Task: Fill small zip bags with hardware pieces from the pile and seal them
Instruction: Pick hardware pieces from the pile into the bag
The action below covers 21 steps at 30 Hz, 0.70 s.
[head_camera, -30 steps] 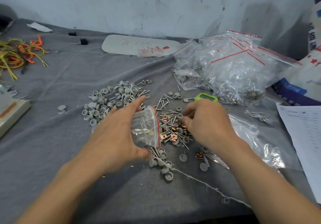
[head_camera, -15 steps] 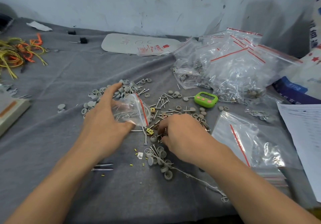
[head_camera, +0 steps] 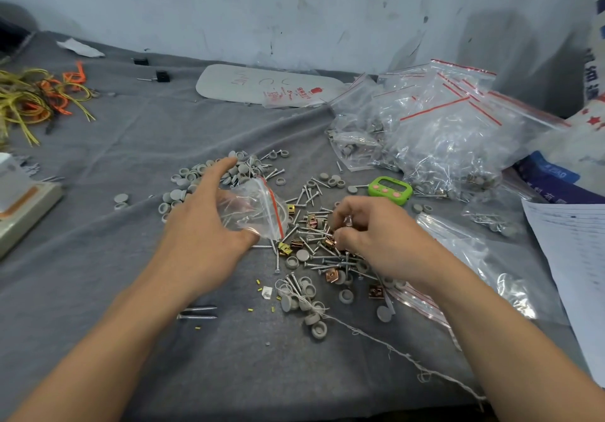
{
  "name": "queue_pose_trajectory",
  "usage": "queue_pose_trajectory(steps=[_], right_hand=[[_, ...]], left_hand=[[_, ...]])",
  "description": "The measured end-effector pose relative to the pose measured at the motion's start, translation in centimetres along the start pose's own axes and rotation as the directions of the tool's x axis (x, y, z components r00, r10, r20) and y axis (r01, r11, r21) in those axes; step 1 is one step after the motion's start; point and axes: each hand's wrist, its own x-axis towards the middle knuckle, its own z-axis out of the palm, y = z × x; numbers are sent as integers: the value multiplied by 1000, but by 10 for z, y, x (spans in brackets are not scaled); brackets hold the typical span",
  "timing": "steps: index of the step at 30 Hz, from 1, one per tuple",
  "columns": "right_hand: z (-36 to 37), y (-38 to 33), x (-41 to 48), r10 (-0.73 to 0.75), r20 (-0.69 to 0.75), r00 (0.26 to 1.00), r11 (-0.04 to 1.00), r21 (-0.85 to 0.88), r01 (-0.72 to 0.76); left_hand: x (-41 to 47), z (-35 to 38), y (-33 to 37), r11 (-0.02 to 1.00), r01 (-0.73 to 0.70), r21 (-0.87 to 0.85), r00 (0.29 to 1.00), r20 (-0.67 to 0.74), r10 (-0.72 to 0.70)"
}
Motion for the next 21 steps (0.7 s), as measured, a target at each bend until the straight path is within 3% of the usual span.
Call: queue_pose_trajectory(steps=[6,12,17,21], right_hand=[[-8,-1,-1,25,134,991,998,-52,-18],[-12,1,1,61,96,994,998,9,-63],[-22,9,3,106,61,992,947,-311,-82],[-28,20,3,153,26,988,921,-366,-133]], left_hand=[[1,-2,0,1000,-1,12,1000,-24,1],[1,-2,0,1000,-3,19,999,-36,3],[1,-1,1,1000,-7,25,999,-36,8],[2,-1,1,1000,1,23,1000,-30,0]])
